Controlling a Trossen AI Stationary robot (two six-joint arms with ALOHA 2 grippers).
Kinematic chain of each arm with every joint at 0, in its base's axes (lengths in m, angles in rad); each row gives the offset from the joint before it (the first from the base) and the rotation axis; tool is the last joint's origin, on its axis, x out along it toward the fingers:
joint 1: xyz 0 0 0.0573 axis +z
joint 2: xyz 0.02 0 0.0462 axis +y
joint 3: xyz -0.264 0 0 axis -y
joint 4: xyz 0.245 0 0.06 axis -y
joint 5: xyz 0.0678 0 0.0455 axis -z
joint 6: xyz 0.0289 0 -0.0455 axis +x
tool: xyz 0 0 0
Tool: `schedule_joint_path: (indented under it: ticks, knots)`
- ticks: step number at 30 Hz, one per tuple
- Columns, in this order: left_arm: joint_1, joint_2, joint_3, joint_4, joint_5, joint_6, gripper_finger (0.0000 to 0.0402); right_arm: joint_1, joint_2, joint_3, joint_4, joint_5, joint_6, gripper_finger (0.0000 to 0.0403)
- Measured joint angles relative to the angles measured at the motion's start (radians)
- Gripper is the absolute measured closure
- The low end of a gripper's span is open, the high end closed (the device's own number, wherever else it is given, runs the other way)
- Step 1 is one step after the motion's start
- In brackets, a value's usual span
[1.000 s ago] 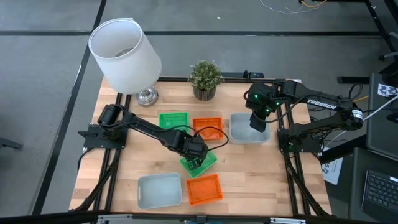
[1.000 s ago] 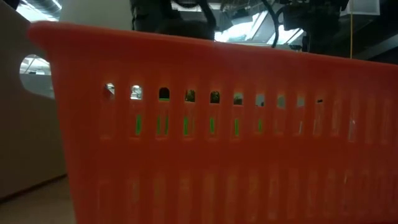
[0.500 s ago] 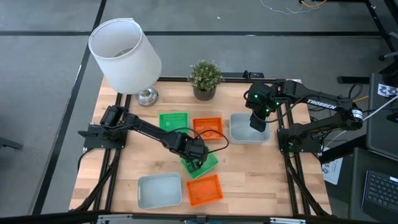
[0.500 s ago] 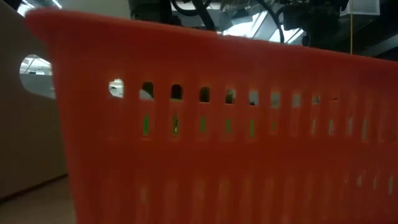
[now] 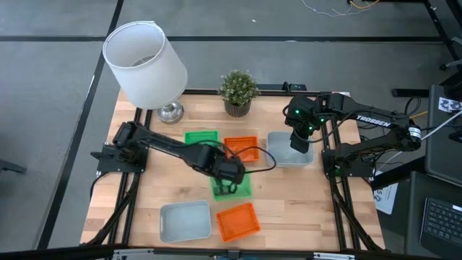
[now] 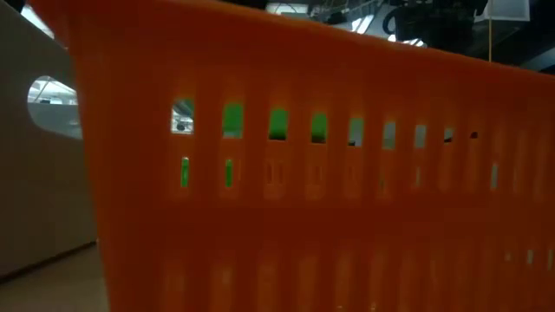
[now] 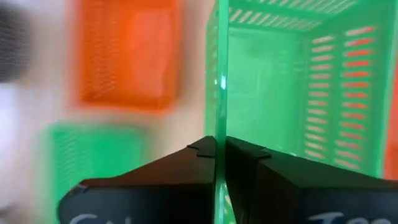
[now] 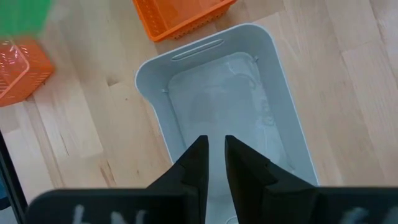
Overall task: Stack baskets by color
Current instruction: Stack the bottom green bin on the top of the green bins
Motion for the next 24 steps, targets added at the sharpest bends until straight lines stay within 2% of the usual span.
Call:
schedule_joint_path:
  ticks: [5, 8, 10, 15, 20, 22, 24]
  knots:
    - [0.011, -0.069, 0.148, -0.306, -0.15, 0.006, 0.04, 0.0, 0.0, 0.0, 0.0, 0.0, 0.0, 0.035]
    - [0.035, -0.153, 0.159, -0.439, -0.163, -0.006, 0.04, 0.0, 0.0, 0.0, 0.0, 0.0, 0.0, 0.035]
    - [0.058, -0.217, 0.134, -0.462, -0.175, -0.005, 0.04, 0.0, 0.0, 0.0, 0.002, -0.001, 0.0, 0.035]
    - [0.155, -0.384, 0.012, -0.446, -0.179, 0.001, 0.0401, 0.0, 0.0, 0.0, 0.01, 0.0, 0.0, 0.035]
    - [0.291, -0.52, -0.194, -0.408, -0.155, 0.09, 0.0401, 0.0, 0.0, 0.0, 0.01, 0.0, 0.0, 0.035]
    - [0.342, -0.567, -0.295, -0.344, -0.114, 0.161, 0.0401, 0.0, 0.0, 0.0, 0.011, 0.0, 0.0, 0.035]
    - [0.39, -0.6, -0.395, -0.212, -0.049, 0.241, 0.0401, 0.0, 0.0, 0.0, 0.012, 0.0, 0.0, 0.035]
